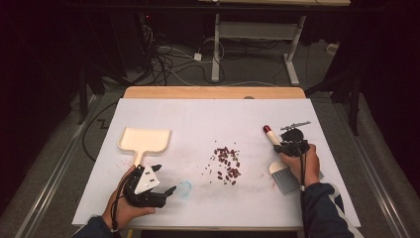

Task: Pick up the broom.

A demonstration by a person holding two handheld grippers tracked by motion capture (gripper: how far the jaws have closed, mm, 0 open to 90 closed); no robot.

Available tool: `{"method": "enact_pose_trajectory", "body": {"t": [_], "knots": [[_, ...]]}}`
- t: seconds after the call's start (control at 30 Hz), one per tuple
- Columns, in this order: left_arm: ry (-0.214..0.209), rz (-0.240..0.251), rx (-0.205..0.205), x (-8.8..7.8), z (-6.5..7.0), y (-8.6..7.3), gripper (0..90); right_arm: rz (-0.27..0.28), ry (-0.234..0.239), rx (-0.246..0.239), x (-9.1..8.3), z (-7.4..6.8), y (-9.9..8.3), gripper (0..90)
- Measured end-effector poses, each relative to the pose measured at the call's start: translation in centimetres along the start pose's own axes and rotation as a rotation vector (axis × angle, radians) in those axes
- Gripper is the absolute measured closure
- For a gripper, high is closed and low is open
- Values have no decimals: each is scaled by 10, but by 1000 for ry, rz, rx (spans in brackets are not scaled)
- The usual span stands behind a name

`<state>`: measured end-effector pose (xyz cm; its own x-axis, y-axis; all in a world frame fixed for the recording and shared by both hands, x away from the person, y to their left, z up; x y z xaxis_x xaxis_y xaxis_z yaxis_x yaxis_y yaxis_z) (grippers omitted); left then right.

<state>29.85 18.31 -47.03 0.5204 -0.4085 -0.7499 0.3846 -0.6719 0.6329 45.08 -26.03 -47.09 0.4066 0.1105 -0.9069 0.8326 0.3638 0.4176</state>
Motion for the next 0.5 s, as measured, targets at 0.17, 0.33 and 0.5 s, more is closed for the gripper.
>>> {"method": "enact_pose_trajectory", "body": {"t": [0.17, 0.33, 0.5], "knots": [[18, 9, -5, -1, -2, 1, 180, 59, -6, -31, -12, -2, -3, 706], [26, 22, -23, -3, -4, 1, 180, 147, 15, -28, -30, 1, -8, 707], [37, 28, -24, -3, -3, 3, 181, 227, 13, -38, -50, 2, -13, 709]]}}
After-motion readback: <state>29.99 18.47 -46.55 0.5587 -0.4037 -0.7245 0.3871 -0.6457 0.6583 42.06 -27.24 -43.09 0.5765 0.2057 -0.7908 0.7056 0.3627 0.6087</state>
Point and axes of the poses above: each handheld gripper's, and its own axes: x roughly forward along the jaws, y roughly out of its top, z roughly to its right, the point moved 2 cm from there along x, roughly forward along the jaws, and after that the axes turned 10 degrees about -z, right-handed, at the moved point
